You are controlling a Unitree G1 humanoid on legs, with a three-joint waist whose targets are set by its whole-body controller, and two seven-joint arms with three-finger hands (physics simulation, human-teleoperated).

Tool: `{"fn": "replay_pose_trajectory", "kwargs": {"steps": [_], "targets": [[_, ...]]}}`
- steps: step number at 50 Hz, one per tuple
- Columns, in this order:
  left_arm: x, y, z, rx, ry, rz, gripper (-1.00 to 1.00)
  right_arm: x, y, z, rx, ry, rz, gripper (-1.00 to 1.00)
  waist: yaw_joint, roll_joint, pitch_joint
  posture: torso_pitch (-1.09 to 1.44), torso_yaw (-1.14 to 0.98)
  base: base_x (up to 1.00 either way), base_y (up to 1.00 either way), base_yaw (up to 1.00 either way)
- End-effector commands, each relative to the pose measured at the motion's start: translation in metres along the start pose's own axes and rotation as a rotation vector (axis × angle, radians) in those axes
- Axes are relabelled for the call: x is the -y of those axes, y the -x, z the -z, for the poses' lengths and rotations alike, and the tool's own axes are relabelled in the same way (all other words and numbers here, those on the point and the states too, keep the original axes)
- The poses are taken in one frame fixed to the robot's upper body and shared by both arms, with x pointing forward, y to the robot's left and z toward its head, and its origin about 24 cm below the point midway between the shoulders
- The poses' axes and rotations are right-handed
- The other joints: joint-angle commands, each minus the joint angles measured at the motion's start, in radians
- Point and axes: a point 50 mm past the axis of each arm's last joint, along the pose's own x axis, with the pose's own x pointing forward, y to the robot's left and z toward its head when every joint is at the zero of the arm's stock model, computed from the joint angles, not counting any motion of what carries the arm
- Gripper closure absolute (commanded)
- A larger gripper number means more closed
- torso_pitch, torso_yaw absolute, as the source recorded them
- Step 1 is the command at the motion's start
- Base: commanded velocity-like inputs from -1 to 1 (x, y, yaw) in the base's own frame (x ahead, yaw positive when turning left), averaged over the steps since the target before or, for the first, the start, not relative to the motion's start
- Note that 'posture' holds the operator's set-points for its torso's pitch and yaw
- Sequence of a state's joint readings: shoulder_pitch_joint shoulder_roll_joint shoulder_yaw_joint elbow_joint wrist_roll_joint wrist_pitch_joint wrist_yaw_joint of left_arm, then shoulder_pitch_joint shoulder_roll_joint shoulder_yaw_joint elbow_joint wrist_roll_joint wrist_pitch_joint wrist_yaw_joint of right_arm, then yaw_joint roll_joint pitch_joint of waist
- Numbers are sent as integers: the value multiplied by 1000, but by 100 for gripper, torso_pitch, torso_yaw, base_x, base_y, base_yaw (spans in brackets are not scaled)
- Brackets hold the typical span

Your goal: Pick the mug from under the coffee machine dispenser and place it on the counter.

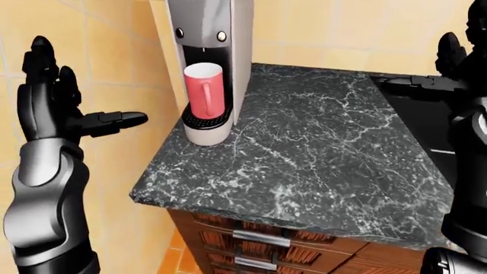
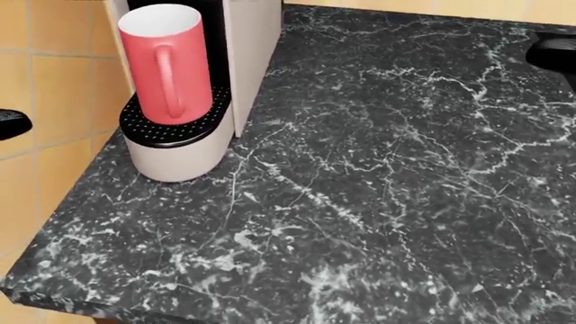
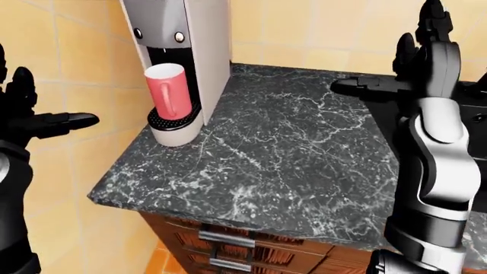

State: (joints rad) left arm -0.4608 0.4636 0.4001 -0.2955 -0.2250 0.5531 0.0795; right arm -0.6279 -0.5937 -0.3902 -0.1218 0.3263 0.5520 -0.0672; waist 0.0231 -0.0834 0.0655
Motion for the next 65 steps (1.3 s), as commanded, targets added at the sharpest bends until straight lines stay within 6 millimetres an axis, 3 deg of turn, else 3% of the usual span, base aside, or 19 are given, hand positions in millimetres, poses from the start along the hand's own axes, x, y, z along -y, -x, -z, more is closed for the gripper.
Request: {"fn": "replay_pose_trajectory", "kwargs": {"steps": [1, 2, 6, 10, 11, 14, 23, 48, 65], "targets": [[-1, -2, -20, 95, 0, 0, -100, 1, 2, -18, 73, -5, -3, -100, -7, 3, -14, 0, 0, 0, 0, 0], [-1, -2, -20, 95, 0, 0, -100, 0, 2, -19, 72, -3, -5, -100, -5, 7, -25, 0, 0, 0, 0, 0], [0, -2, -20, 94, 1, 1, -100, 0, 2, -17, 64, 12, -7, -100, -15, 36, -15, 0, 0, 0, 0, 0], [0, -2, -20, 94, 1, 2, -100, -3, 2, -17, 78, 51, -14, -100, -33, 107, -29, 0, 0, 0, 0, 0], [0, -2, -20, 93, 1, 2, -100, -4, 1, -16, 72, 60, -14, -100, -31, 87, -20, 0, 0, 0, 0, 0], [0, -1, -19, 92, 2, 3, -100, -4, 1, -16, 58, 51, -13, -100, -29, 88, -37, 0, 0, 0, 0, 0], [5, 1, -19, 74, 34, 17, -100, 0, 2, -16, 51, 42, -18, -100, -19, 74, -43, 0, 0, 0, 0, 0], [24, 6, -29, 72, 67, 75, -100, -2, 4, -15, 43, 46, -43, -100, -17, 74, -47, 0, 0, 0, 0, 0], [53, 10, -37, 58, 122, 176, -100, -1, 5, -18, 51, 32, -51, -100, -18, 67, -44, 0, 0, 0, 0, 0]]}}
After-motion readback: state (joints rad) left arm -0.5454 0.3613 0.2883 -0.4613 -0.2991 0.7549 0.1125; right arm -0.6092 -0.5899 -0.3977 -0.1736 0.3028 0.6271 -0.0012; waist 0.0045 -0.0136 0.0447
